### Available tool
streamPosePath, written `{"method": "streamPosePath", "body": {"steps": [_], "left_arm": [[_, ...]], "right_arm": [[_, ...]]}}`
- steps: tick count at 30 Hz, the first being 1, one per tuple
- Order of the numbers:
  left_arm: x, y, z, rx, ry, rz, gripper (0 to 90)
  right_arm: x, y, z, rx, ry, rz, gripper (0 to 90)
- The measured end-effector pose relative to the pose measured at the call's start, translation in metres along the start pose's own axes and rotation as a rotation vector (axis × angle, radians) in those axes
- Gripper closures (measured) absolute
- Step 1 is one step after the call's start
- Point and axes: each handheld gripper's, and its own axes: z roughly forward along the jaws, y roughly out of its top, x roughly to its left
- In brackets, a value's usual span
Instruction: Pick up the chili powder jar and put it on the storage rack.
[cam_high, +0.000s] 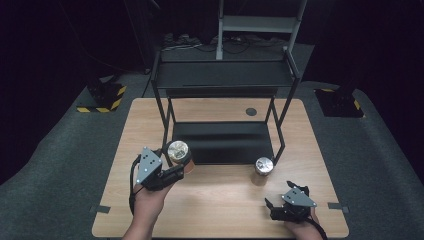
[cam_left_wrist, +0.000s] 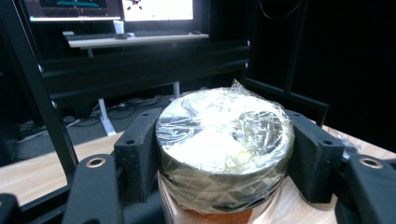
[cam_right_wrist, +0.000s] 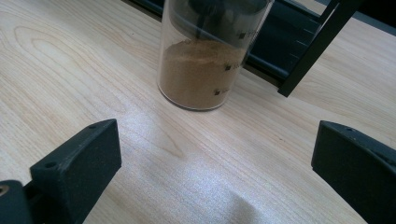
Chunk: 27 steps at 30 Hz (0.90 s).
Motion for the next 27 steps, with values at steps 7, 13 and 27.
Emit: {"method": "streamPosePath", "body": {"steps": [7,13,27], "left_arm": [[0.002,0.015,0.005,-0.020,0.004,0.011,34.7],[0.004,0.025,0.009,-0.039,0.008,0.023,34.7],[0.008,0.051,0.017,-0.091,0.022,0.042,34.7]], "right_arm": [[0.000,0.000,0.000,-0.002,0.000,0.002,0.4],[0.000,-0.001,0.000,-0.004,-0.002,0.004,0.4],[-0.001,-0.001,0.000,-0.006,0.000,0.010,0.4]]}}
